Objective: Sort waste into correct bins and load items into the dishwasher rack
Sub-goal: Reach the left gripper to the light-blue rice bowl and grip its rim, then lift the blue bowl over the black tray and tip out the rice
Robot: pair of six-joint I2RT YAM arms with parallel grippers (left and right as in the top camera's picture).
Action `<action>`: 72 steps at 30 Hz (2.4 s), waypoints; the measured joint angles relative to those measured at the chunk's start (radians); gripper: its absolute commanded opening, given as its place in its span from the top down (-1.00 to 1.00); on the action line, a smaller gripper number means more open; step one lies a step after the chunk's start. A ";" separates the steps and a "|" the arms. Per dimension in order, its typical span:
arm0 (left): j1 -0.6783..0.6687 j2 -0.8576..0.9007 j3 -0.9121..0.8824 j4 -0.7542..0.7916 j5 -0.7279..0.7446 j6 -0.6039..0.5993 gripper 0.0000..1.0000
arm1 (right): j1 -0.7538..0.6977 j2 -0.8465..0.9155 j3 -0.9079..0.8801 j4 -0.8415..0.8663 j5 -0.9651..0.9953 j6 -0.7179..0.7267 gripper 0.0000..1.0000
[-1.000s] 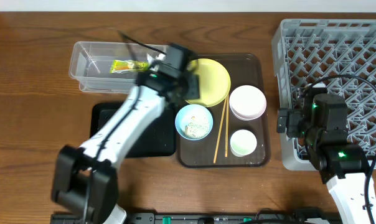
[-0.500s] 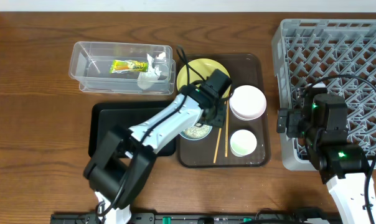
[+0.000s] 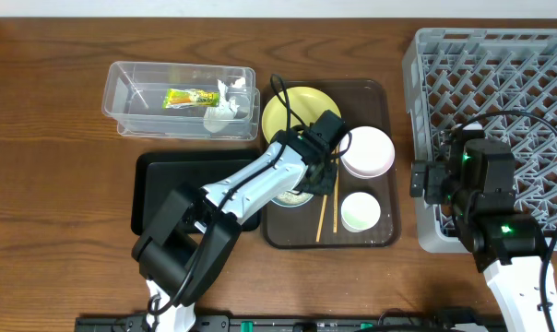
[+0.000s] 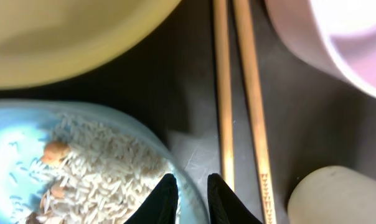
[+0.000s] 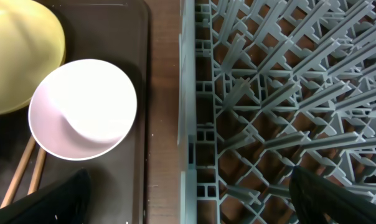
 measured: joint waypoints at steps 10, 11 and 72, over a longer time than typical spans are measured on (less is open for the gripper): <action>0.000 0.000 0.000 -0.010 -0.006 0.000 0.55 | 0.000 0.000 0.000 0.000 0.000 0.000 -0.98; 0.000 0.000 -0.001 -0.010 -0.006 0.000 0.55 | 0.000 0.000 0.000 0.000 0.000 0.000 -0.98; 0.657 -0.306 -0.204 -0.198 0.711 0.317 0.88 | 0.000 0.000 0.000 -0.008 0.000 0.000 -0.98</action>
